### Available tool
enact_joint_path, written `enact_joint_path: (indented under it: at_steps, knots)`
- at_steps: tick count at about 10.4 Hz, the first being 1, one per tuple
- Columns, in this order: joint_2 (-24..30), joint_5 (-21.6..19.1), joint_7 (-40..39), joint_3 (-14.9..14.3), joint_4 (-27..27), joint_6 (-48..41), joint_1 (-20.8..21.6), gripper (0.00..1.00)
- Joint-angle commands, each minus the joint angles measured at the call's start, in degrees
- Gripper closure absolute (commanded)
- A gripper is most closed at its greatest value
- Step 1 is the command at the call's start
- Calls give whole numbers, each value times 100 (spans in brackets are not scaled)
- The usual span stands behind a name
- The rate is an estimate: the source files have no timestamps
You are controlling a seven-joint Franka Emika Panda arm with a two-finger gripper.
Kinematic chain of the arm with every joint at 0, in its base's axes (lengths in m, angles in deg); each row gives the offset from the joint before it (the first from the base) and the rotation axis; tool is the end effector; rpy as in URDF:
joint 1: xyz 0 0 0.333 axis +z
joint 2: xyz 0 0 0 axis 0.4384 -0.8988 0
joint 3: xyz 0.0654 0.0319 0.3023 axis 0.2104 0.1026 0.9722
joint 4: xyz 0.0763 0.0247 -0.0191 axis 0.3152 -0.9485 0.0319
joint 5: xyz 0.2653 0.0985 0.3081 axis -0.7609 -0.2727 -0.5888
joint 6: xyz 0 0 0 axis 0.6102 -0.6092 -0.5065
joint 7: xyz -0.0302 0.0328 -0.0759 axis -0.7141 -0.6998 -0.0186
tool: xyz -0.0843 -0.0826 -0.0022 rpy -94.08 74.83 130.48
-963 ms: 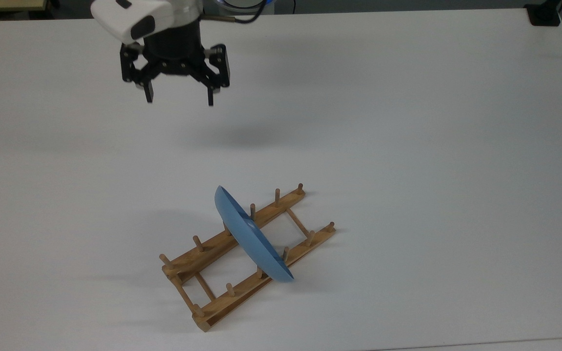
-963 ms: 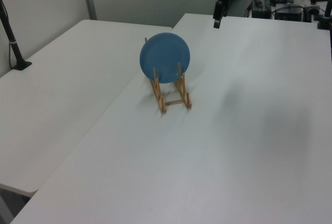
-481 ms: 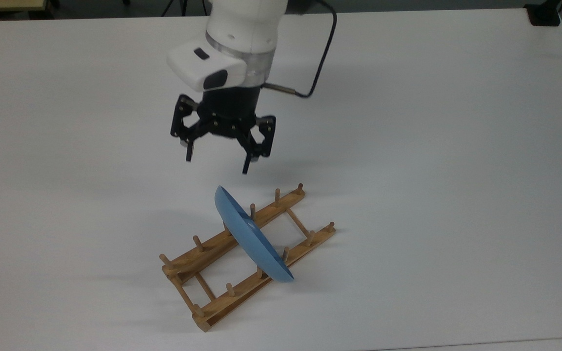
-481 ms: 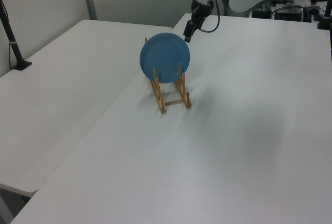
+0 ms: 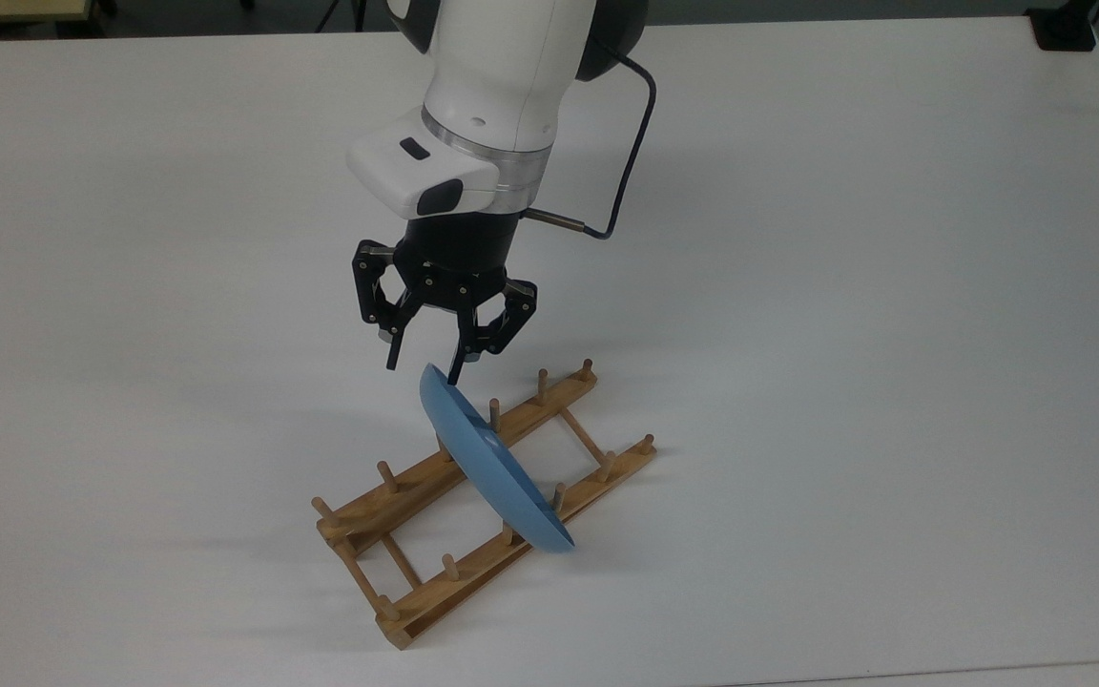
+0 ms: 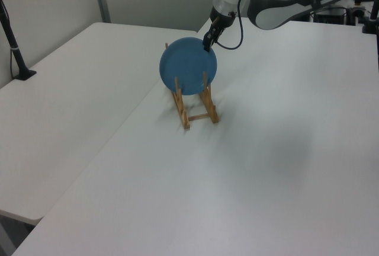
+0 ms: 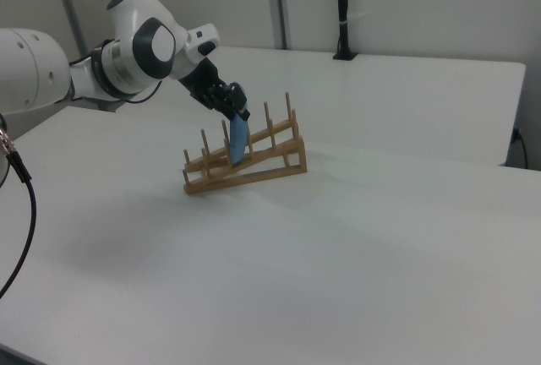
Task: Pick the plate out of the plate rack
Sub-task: 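Lower the gripper onto the plate rim and close on it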
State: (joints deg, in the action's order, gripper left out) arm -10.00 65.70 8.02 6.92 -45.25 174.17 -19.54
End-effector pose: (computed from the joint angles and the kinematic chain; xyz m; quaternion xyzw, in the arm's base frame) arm 0.7397 0.0618 0.4560 0.9622 -0.0386 0.2354 0.1316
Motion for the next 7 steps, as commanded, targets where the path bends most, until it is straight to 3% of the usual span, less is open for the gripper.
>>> enact_joint_path:
  at_steps: [1,5,7]
  knots:
    - [-55,164,182,-41,75,98,57,62]
    - [-55,234,173,-41,67,107,66,88]
    - [-99,260,155,-41,67,116,57,95]
